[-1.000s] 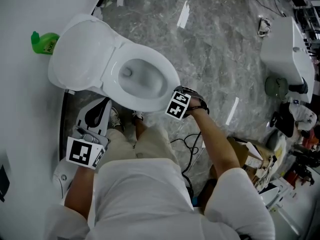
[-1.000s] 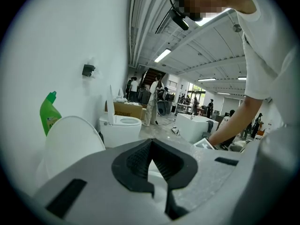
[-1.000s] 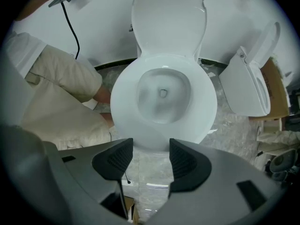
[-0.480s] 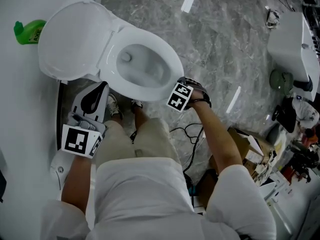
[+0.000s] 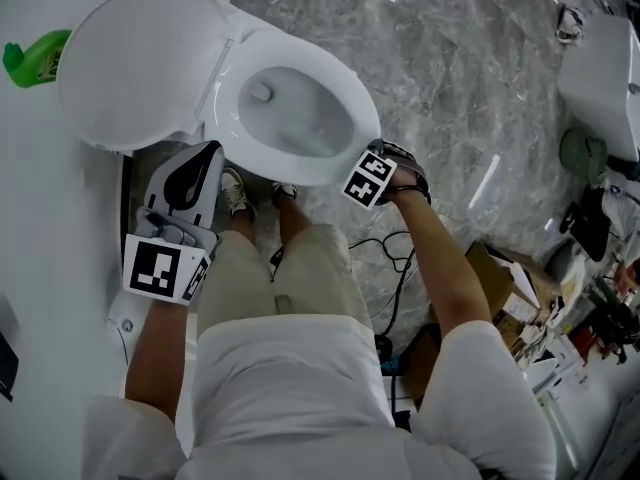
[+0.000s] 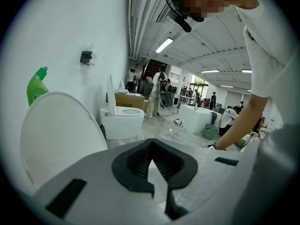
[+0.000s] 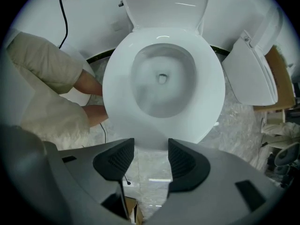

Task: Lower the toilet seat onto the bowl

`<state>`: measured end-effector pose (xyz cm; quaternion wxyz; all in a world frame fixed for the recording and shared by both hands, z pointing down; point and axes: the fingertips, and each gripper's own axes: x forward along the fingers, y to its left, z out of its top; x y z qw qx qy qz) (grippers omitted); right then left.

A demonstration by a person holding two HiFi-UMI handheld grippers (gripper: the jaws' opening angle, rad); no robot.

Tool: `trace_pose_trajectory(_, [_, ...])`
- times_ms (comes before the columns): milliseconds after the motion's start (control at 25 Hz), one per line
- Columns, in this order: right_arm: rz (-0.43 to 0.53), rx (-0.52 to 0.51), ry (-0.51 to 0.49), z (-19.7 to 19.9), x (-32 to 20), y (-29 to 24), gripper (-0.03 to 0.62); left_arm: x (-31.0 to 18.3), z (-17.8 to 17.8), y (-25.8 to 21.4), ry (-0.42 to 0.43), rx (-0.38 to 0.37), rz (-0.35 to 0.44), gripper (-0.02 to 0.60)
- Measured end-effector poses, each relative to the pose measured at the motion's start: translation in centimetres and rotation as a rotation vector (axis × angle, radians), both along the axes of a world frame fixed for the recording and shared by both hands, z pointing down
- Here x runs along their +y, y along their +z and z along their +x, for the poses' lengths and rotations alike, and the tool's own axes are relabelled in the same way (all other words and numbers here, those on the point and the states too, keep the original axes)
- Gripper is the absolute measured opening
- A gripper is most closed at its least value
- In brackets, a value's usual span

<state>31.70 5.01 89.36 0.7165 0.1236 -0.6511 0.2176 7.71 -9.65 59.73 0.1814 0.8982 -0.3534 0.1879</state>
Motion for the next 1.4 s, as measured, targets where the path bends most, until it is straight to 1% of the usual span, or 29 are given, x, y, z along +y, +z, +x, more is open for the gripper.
trace_pose_trajectory(360, [0.009,0.003,0.011,0.5,0.3,3.1,0.215,0.0,1.2,2.5,0.007,-0.02,-0.045,0.0])
trace_pose_trajectory(760, [0.009,0.026,0.051,0.6,0.5,6.2,0.2,-0.7,1.3,4.4,0.01,-0.022,-0.066,0.001])
trace_pose_trajectory(920, [-0.016,0.052,0.053,0.6,0.9,7.2,0.173,-0.9,0.5,4.8,-0.001,-0.019,-0.067,0.0])
trace_pose_trajectory(1080, [-0.042,0.057,0.058,0.5,0.5,7.4,0.192,-0.8,-0.8,5.5,-0.009,-0.03,-0.075,0.0])
trace_pose_trajectory(1320, [-0.042,0.102,0.063,0.5,0.8,7.5,0.192,0.3,-2.3,5.6,-0.016,-0.024,-0.08,0.0])
trace_pose_trajectory(1400, [-0.058,0.106,0.063,0.4,1.1,7.3,0.183,0.6,-2.8,5.5,-0.015,-0.021,-0.078,0.0])
